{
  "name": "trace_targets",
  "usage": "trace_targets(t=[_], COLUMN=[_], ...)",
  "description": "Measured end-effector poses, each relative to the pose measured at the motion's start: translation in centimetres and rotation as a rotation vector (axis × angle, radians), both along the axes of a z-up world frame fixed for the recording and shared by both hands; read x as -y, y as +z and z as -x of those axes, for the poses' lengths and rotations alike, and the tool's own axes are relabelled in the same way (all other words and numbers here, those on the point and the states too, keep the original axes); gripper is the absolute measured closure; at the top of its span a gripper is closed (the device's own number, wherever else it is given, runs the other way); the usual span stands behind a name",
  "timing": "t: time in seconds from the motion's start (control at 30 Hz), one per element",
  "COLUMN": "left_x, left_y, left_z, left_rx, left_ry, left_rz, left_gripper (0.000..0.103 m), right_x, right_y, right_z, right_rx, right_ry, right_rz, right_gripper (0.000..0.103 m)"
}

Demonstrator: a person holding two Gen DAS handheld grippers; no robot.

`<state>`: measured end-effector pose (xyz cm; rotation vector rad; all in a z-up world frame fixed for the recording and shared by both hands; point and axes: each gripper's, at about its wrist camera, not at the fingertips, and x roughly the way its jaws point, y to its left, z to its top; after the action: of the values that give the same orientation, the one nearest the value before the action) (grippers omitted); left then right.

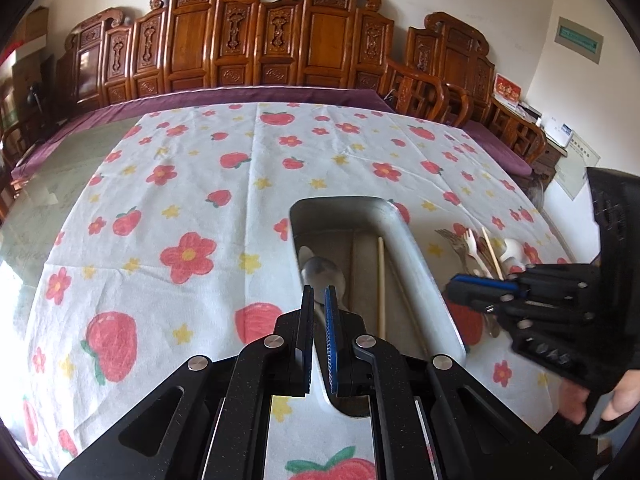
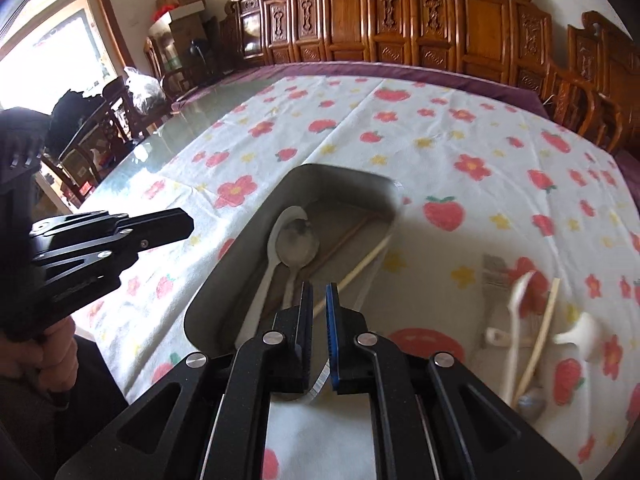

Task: Organize utensils
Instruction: 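Lower the metal spoon into the tray and open the right tool, then grasp the white plastic fork with the right tool while the left tool approaches the pile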

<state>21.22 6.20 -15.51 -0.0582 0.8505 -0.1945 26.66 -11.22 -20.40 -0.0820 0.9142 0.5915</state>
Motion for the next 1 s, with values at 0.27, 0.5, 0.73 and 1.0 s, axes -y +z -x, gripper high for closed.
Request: trace_targets(t=[0.27,0.5,0.73,1.0], left_x=[4.0,7.5,10.2,11.9], left_y=[0.2,0.1,0.0,-0.2], left_z=[0.9,2.3,3.7,3.8], left_rx=[0.003,0.006,0.014,0.019], left_ry=[-0.083,-0.155,-0.224,-0.264], left_rz=[0.000,-0.024,-0.037,-0.041], left_gripper=[0.099,0.099,0.099,0.099], right_x=[7.6,12.1,13.4,13.0], right_y=[1.4,0.1,-1.2,-4.8], right_z=[2.3,4.0,3.5,-0.3], right_rx=[0.067,0.051,0.015,-0.028], right_ry=[-0.084,-0.158,-0.188,-0.198], right_rz=[0.109,0.154,0.164,0.136], right_gripper=[0.095,0.095,0.086,0.086])
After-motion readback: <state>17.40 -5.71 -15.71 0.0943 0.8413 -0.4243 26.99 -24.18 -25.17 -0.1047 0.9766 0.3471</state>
